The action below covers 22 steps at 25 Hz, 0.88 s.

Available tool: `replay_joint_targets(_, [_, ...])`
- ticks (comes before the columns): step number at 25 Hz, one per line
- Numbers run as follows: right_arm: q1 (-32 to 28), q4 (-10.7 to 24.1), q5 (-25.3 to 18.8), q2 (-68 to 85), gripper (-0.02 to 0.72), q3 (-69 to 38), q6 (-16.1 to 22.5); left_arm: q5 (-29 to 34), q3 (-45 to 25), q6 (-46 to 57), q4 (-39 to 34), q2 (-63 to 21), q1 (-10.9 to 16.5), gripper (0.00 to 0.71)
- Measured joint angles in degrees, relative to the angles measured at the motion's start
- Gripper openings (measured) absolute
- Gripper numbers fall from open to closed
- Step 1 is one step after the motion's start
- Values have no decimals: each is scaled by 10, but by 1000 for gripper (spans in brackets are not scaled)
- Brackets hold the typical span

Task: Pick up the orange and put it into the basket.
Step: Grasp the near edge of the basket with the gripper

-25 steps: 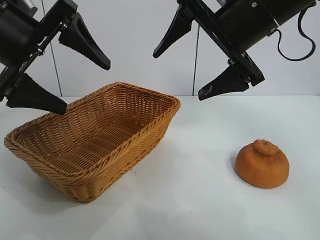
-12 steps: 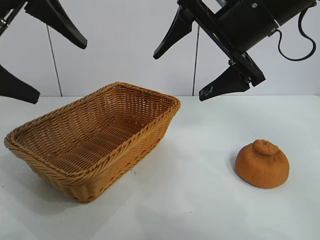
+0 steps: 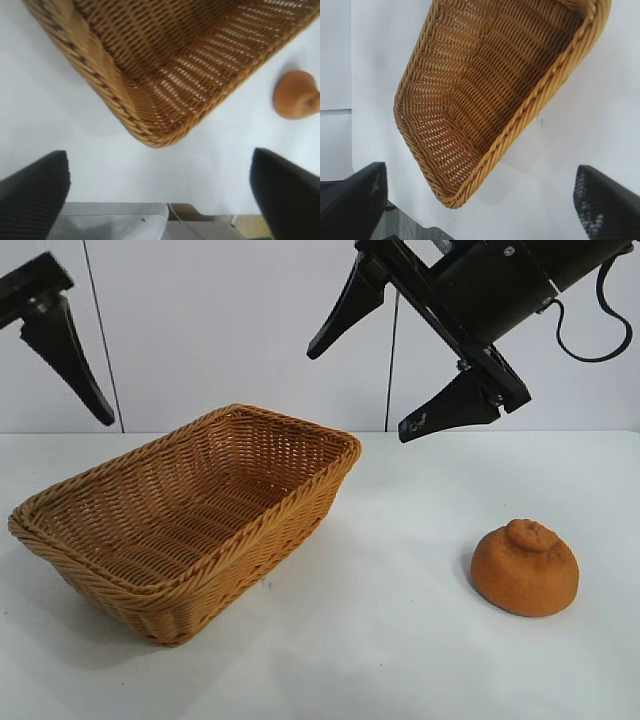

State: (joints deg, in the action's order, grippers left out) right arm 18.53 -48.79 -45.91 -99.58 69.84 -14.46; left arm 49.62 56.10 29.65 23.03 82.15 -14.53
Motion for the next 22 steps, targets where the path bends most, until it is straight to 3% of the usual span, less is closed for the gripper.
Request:
replay_joint_targets(4, [0,0,0,0,694,0,0,-59,-2,152,-92,0,-47,693])
replay_joint_targets(9, [0,0,0,0,694,0,0,-90,-25,315,-171,8,-57,693])
replay_joint_targets(22, [0,0,0,0,694,0,0,-168,-37,349,-174,110,-68,693])
